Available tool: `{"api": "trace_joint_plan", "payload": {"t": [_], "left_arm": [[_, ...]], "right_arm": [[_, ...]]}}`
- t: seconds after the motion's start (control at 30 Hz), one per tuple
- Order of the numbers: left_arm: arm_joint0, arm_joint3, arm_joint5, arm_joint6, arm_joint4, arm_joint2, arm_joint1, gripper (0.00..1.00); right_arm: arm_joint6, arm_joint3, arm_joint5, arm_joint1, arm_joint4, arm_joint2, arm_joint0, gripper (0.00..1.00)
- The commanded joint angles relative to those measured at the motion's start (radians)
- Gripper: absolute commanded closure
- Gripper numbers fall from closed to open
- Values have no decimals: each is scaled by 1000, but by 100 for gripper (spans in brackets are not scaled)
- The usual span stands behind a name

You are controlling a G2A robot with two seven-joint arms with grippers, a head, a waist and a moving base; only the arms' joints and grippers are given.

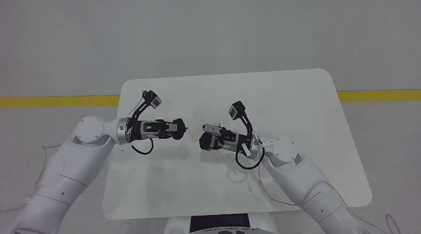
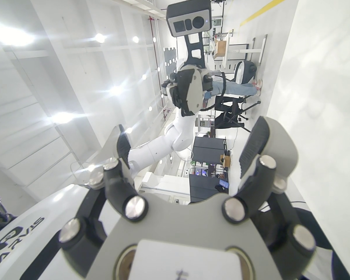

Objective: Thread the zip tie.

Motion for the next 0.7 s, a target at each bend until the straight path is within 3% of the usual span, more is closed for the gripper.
{"api": "trace_joint_plan", "payload": {"t": [0.0,0.3,0.67], "left_arm": [[17,-13,0,-7,-2,-42,-5,100],[89,-57,0,-76,6,-177,-48,100],[131,-71,0,-98,16,-251,-100,100]], "right_arm": [[0,0,0,0,0,0,0,0],[0,0,0,0,0,0,0,0],[0,0,0,0,0,0,0,0]]}}
